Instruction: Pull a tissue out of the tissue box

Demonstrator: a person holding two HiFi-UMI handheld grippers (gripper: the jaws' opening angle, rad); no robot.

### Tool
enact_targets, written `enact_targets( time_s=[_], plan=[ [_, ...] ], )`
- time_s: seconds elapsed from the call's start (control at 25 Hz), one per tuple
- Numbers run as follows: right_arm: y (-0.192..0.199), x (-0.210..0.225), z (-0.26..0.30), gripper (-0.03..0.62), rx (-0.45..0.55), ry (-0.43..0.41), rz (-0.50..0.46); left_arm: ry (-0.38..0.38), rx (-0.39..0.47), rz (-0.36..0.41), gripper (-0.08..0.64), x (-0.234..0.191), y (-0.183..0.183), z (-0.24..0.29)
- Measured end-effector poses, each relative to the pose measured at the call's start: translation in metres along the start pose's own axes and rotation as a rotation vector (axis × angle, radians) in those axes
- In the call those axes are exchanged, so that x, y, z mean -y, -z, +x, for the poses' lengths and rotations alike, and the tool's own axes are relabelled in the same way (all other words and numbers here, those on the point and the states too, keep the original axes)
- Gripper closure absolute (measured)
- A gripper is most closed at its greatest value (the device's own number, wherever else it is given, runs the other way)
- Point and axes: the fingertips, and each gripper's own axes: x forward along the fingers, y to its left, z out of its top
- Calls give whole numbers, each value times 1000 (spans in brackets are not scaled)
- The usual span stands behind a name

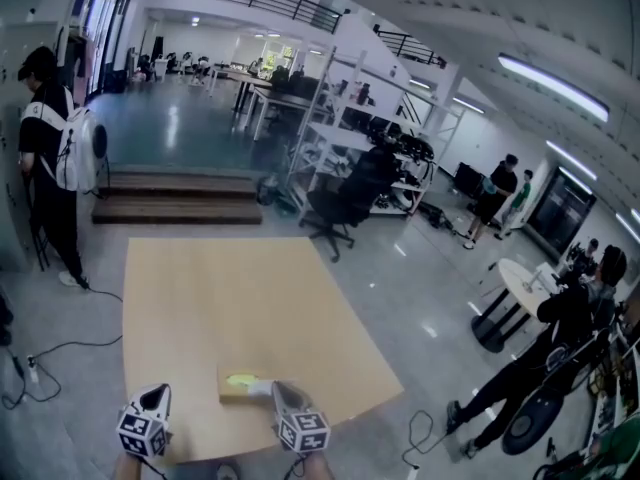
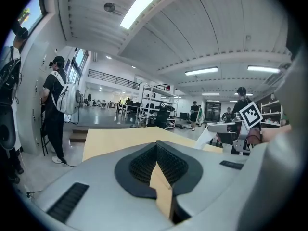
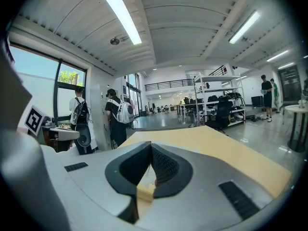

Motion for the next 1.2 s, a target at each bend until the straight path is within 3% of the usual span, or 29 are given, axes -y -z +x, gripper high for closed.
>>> enact_targets(
  time_s=[1.2],
  plan=[
    [3, -35, -135, 591, 131, 103, -12, 76, 87, 44, 552, 54, -11, -71]
  ],
)
